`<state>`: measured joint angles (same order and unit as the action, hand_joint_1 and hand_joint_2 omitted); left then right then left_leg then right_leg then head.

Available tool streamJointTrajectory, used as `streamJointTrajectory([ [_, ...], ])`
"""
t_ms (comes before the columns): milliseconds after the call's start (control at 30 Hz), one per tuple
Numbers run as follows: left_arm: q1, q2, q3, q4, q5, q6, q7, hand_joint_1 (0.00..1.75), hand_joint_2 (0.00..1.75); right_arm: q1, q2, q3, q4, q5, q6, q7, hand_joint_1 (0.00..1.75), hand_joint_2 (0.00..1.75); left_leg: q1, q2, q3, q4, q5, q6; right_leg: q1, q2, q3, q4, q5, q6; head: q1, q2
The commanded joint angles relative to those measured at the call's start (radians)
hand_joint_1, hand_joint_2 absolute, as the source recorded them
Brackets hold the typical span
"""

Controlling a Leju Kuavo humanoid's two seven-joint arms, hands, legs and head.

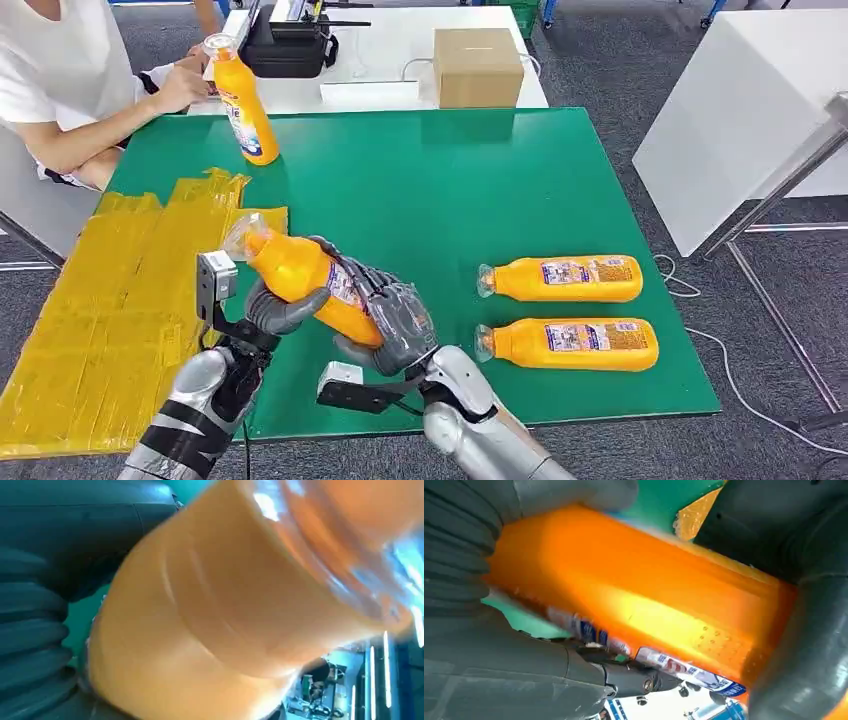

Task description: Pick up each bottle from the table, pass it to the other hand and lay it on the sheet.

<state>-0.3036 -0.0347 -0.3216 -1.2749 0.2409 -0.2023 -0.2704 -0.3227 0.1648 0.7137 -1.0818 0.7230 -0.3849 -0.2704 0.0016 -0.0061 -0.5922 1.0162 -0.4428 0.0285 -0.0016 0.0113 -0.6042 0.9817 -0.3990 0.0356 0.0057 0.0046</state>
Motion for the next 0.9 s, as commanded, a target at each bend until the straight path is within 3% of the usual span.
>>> streamJointTrajectory([
  [33,-0.08,0.022,0.003,0.014,-0.374,0.325,-0.058,1.75,1.75,0.113,-0.081,-0.042,-0.279,-0.106,-0.028,-0.046,0.0,1.75,0.001,-0.002,0.001,0.0,-0.001,-0.001,0.001,-0.003,0.002,0.0,-0.002,0.0,0.0,0.0],
  [167,-0.113,0.062,-0.009,0.036,-0.813,0.565,0.01,1.75,1.75,0.161,-0.109,-0.112,-0.435,-0.245,0.085,-0.064,0.0,1.75,0.0,-0.004,-0.001,0.0,0.0,-0.001,0.0,-0.004,0.001,0.0,-0.001,0.0,0.0,0.0],
  [300,-0.136,0.096,0.005,0.094,-1.159,0.687,0.103,1.75,1.75,0.179,-0.132,-0.159,-0.502,-0.307,0.185,-0.068,0.0,1.75,0.0,-0.003,0.001,0.0,-0.001,-0.001,0.0,-0.002,0.002,0.0,-0.001,0.0,0.0,0.0],
  [367,-0.149,0.123,0.022,0.153,-1.522,0.789,0.275,1.75,1.75,0.181,-0.153,-0.178,-0.513,-0.312,0.213,-0.069,0.0,1.75,0.0,-0.002,0.003,-0.001,-0.001,-0.001,0.0,-0.002,0.003,0.0,-0.001,0.0,0.0,0.0],
  [500,-0.149,0.132,0.039,0.176,-1.545,0.792,0.276,1.75,1.75,0.191,-0.164,-0.197,-0.525,-0.312,0.214,-0.071,0.0,1.75,0.0,-0.002,0.003,-0.001,-0.001,-0.001,0.0,-0.002,0.004,-0.001,-0.001,0.0,0.0,0.0],
  [600,-0.159,0.156,0.052,0.248,-1.759,0.811,0.362,1.75,1.75,0.222,-0.177,-0.242,-0.559,-0.308,0.195,-0.071,0.0,1.75,0.001,-0.002,0.003,-0.001,-0.001,-0.001,0.001,-0.003,0.004,-0.001,-0.002,0.0,0.0,0.0],
  [767,-0.175,0.2,0.026,0.337,-1.812,0.825,0.4,1.75,1.75,0.261,-0.196,-0.291,-0.587,-0.319,0.187,-0.081,0.0,1.75,0.0,-0.002,0.002,-0.001,-0.001,-0.001,0.0,-0.002,0.003,-0.001,-0.001,0.0,0.0,0.0],
  [833,-0.202,0.251,-0.082,0.371,-1.812,0.803,0.488,1.75,1.75,0.274,-0.192,-0.308,-0.59,-0.319,0.179,-0.082,0.0,1.75,0.001,0.0,0.003,-0.001,-0.001,-0.001,0.001,-0.001,0.003,-0.001,-0.001,0.0,0.0,0.0],
  [900,-0.215,0.26,-0.103,0.421,-1.812,0.783,0.508,1.75,1.75,0.289,-0.196,-0.328,-0.597,-0.318,0.171,-0.081,0.0,1.75,0.001,-0.001,0.003,-0.001,-0.001,-0.002,0.001,-0.003,0.004,0.0,-0.002,-0.001,0.0,0.0],
])
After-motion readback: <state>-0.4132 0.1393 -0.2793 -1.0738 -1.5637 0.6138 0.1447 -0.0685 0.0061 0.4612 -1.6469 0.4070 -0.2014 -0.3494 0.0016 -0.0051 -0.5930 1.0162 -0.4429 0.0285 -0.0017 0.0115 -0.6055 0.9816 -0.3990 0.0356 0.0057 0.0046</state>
